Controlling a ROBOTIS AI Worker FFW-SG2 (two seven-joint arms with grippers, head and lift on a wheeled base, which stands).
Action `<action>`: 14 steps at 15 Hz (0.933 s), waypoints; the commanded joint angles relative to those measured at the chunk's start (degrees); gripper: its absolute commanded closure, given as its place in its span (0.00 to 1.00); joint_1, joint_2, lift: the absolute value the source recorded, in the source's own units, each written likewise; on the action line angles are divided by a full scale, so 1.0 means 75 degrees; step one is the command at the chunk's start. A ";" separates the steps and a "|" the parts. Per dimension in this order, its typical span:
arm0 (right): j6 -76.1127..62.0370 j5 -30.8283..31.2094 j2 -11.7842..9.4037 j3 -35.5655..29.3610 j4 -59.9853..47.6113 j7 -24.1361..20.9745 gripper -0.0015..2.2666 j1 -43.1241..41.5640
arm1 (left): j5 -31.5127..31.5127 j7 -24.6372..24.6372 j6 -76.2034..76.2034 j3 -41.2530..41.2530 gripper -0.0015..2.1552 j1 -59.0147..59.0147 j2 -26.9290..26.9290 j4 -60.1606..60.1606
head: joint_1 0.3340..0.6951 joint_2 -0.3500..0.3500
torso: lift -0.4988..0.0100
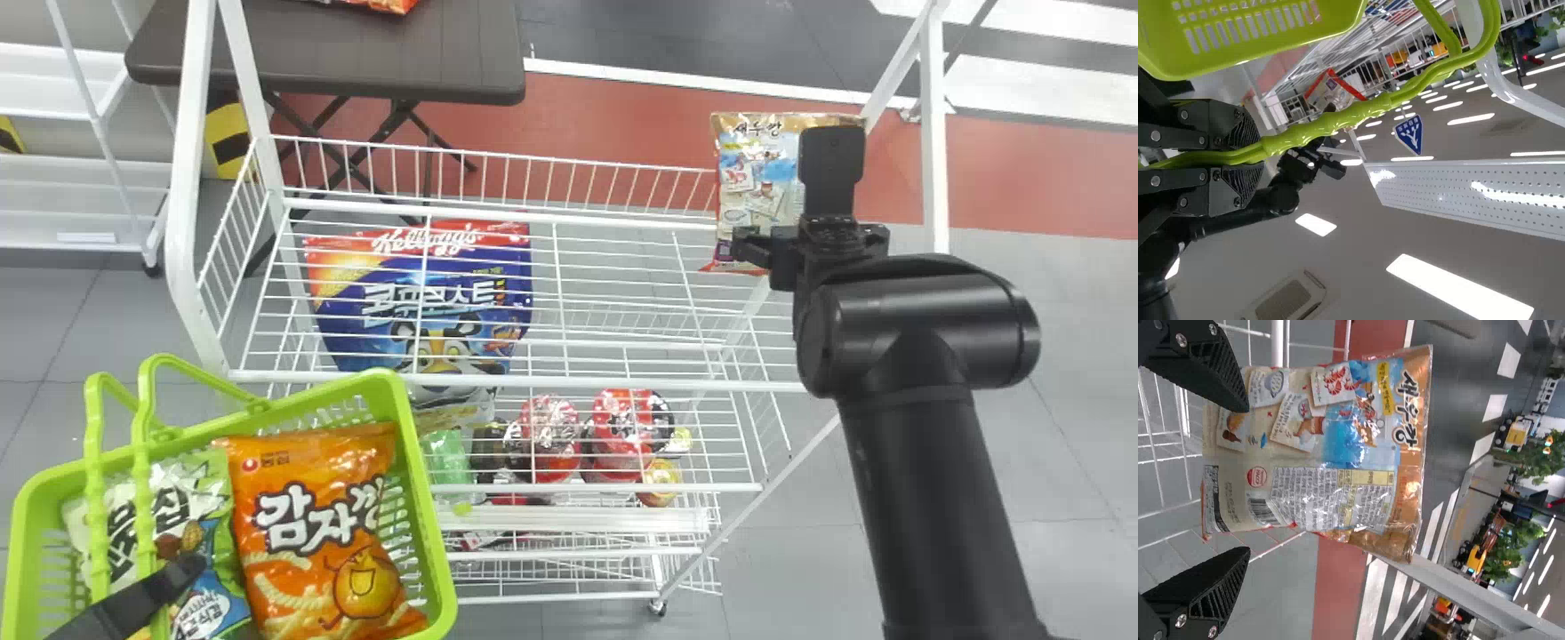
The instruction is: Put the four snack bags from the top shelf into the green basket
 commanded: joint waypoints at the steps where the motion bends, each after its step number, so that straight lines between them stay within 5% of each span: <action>1: 0.0003 0.0168 0.0000 0.0054 0.0667 -0.0035 0.04 -0.0457 | 0.0001 -0.0076 0.0000 0.0000 1.00 0.0028 0.0000 -0.0033 | 1.00 0.21 | 0.98; 2: 0.0003 0.0262 0.0000 0.0077 0.0878 -0.0035 0.10 -0.0586 | 0.0001 -0.0076 0.0000 0.0012 1.00 0.0028 0.0000 -0.0045 | 1.00 0.20 | 0.98; 3: 0.0074 0.0367 0.0000 0.0089 0.0995 -0.0012 0.29 -0.0691 | 0.0012 -0.0076 0.0000 0.0012 1.00 0.0051 0.0012 -0.0057 | 1.00 0.20 | 0.98; 5: 0.0308 0.0402 0.0047 0.0148 0.1159 -0.0059 1.00 -0.0844 | 0.0071 -0.0076 0.0070 0.0164 1.00 0.0110 0.0012 -0.0127 | 1.00 0.19 | 0.98; 10: 0.0168 0.0461 0.0082 0.0089 0.1194 -0.0047 0.99 -0.0680 | 0.0200 -0.0076 0.0164 0.0422 1.00 0.0203 0.0012 -0.0221 | 1.00 0.22 | 0.98; 14: 0.0191 0.0215 0.0082 -0.0028 -0.0200 0.0082 0.99 0.0129 | 0.0211 -0.0076 0.0164 0.0492 1.00 0.0344 0.0000 -0.0338 | 1.00 0.22 | 0.98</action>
